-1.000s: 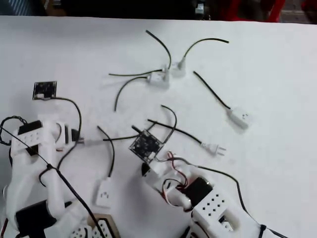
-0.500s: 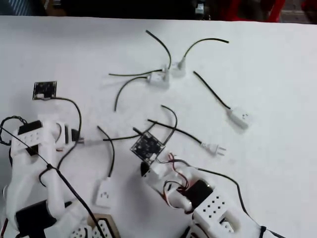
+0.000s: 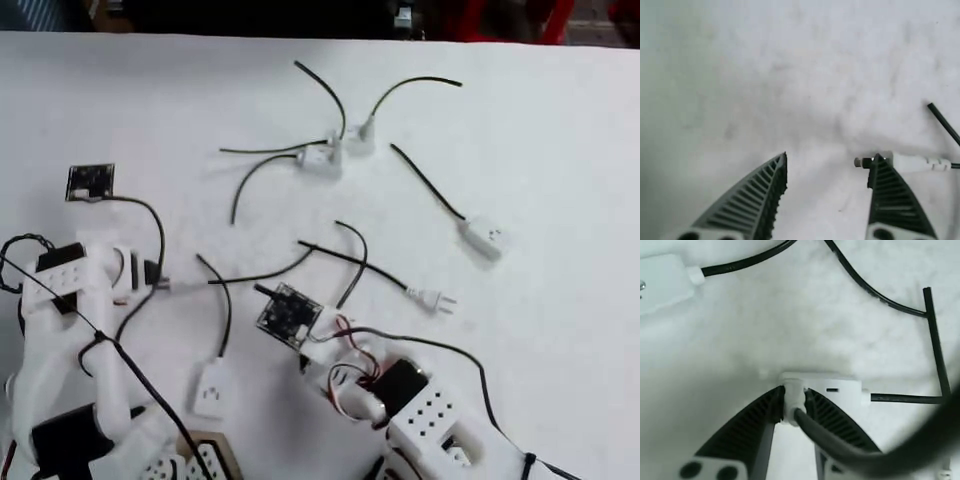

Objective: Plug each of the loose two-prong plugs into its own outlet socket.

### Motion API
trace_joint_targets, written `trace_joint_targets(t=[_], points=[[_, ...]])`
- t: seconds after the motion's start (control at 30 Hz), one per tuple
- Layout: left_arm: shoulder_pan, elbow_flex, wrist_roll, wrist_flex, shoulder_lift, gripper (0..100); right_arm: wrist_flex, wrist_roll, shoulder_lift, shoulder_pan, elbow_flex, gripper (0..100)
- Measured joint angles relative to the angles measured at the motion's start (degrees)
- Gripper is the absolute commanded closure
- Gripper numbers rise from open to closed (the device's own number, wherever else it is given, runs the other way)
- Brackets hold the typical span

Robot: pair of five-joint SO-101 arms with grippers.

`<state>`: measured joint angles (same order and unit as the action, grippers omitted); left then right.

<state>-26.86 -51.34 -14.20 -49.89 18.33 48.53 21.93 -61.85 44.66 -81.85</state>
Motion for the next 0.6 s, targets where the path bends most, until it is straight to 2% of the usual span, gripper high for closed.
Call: trace_joint_targets(t=[0.43,0.6], points=[[0.0,0.0,0.0,0.0,0.0,74,-0.7,0.8,5.4,0.0,1.9,98.2],[-0.3,0.0,0.0,0.0,0.0,74,-1.3,-0.6,8.6,-4.0,8.4,98.2]])
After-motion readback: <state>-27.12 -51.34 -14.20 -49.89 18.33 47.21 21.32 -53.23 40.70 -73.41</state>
